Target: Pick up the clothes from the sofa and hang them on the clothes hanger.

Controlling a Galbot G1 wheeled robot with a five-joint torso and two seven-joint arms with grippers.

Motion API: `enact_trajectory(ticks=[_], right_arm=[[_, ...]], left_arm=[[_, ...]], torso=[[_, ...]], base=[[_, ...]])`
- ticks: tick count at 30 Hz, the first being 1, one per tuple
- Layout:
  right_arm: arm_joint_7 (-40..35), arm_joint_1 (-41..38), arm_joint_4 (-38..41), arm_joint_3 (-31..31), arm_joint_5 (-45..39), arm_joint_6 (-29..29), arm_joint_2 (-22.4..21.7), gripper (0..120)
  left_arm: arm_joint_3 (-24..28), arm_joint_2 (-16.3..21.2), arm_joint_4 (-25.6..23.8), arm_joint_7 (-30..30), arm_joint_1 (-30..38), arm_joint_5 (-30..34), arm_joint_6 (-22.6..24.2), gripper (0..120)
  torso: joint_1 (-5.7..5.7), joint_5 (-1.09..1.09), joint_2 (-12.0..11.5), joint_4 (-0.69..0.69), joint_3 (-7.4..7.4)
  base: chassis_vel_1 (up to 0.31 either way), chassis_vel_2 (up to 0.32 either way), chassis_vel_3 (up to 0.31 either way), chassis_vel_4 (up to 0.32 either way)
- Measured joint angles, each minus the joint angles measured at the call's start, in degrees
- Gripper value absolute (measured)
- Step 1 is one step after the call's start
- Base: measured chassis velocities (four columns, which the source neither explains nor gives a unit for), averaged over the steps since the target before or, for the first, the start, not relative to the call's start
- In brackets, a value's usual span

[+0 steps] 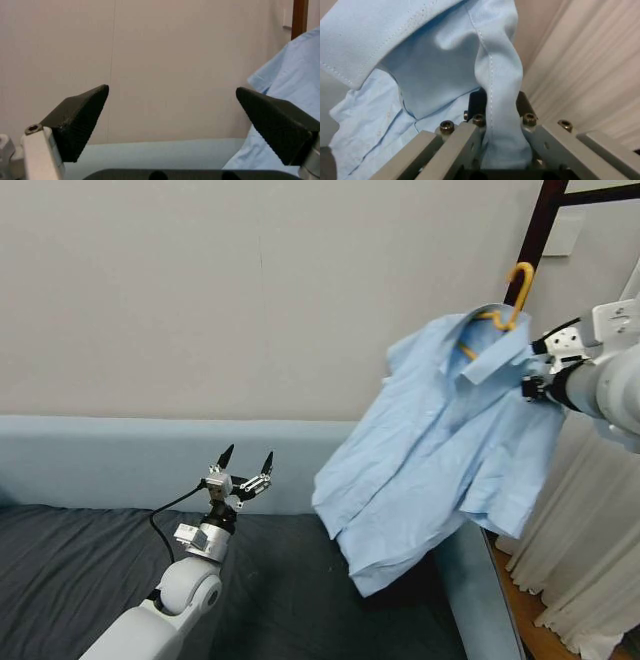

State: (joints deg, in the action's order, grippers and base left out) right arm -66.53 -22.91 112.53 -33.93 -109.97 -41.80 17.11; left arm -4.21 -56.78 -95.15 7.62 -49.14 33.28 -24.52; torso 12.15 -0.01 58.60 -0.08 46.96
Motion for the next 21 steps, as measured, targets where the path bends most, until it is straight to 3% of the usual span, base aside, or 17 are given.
enact_trajectory(ticks=[6,11,14,21], right_arm=[[3.8,3.6,-8.9,2.6,8.6,0.0,0.9,1],[7.9,1.1,-18.2,-0.9,16.5,0.0,5.4,1],[8.0,-3.1,-25.2,-4.2,19.5,0.0,11.6,1],[8.6,-9.4,-35.4,-8.4,23.9,1.0,19.8,1]], left_arm=[[-0.6,1.2,-0.3,0.1,-0.5,0.2,-0.3,100],[-2.2,2.9,-0.8,0.6,-1.7,1.1,-0.9,100],[-3.0,3.7,-1.0,1.4,-2.3,1.3,-1.1,100],[-3.6,4.2,-1.4,2.3,-2.9,1.3,-1.2,100]], torso=[[0.00,-0.01,0.0,0.02,0.00],[0.00,-0.01,0.0,0.00,0.00],[0.00,-0.04,0.0,0.03,0.01],[0.01,-0.08,0.0,0.04,0.01]], base=[[0.000,0.000,0.000,0.000],[0.000,0.000,0.000,0.000],[0.000,0.000,0.000,0.000],[0.000,0.000,0.000,0.000]])
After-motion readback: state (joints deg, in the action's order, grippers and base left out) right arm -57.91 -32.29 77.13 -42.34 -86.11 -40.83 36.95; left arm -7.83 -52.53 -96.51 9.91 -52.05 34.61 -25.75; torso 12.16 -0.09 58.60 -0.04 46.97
